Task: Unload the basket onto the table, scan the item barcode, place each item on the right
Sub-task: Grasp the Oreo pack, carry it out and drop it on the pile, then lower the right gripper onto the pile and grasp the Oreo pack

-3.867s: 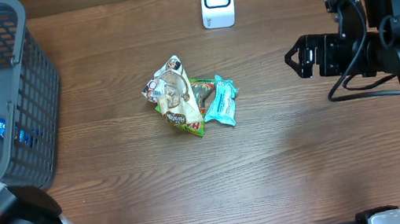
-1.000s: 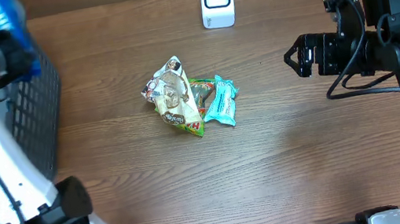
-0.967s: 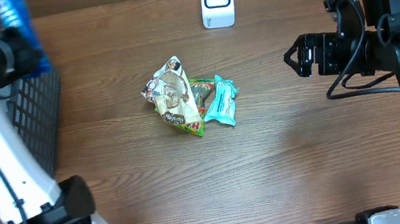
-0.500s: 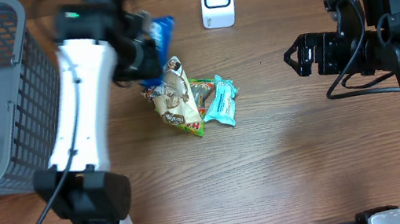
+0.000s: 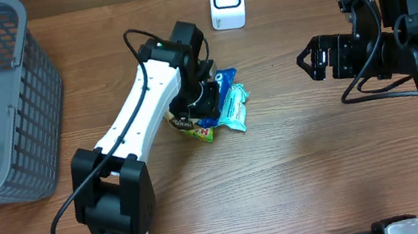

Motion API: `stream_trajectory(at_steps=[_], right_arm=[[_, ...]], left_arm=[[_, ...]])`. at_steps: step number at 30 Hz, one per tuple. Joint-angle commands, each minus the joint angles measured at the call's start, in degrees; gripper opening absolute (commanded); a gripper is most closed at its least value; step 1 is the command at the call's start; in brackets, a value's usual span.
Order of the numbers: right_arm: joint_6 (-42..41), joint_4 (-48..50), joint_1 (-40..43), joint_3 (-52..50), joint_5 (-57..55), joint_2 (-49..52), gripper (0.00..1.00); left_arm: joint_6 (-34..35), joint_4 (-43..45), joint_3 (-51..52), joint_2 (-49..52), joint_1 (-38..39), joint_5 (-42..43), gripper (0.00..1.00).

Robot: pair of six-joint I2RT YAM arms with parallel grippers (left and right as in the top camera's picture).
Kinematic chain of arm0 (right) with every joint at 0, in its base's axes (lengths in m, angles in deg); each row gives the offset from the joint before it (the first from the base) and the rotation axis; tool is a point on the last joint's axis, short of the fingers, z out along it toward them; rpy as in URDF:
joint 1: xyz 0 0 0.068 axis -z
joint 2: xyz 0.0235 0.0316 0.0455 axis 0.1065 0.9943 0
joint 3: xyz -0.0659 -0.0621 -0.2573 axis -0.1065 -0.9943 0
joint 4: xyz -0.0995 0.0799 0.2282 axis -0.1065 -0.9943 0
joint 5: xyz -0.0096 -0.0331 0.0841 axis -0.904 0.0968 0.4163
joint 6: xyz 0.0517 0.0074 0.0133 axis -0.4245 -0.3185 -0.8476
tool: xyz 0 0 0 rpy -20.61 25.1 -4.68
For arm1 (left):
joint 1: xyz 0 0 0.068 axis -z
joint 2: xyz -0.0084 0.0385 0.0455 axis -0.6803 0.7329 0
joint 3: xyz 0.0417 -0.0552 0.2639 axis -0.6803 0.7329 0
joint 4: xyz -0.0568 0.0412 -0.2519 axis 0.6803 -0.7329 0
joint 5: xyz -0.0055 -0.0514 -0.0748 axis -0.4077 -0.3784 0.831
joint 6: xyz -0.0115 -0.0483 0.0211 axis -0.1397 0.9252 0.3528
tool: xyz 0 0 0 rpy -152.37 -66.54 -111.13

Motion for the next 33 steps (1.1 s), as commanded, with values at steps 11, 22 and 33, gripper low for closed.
stream_trajectory(at_steps=[11,22,33], right_arm=[[-0.1,-0.3,-0.3,1.1,-0.1,-0.2,1.0],[-2.0,0.2,-0.3,1.1,3.1,-0.1,0.98],[-12.0,1.0,-6.4,1.1,3.7,4.9,0.88]], left_arm=[[2.6,-3.2,0.6,-0.3,0.0,1.0,0.53],[-2.6,-9.3,-12.0,-0.6,-4.5,6.9,0.58],[-3.0,-15.7,-42.0,-0.6,-13.2,4.2,0.59]])
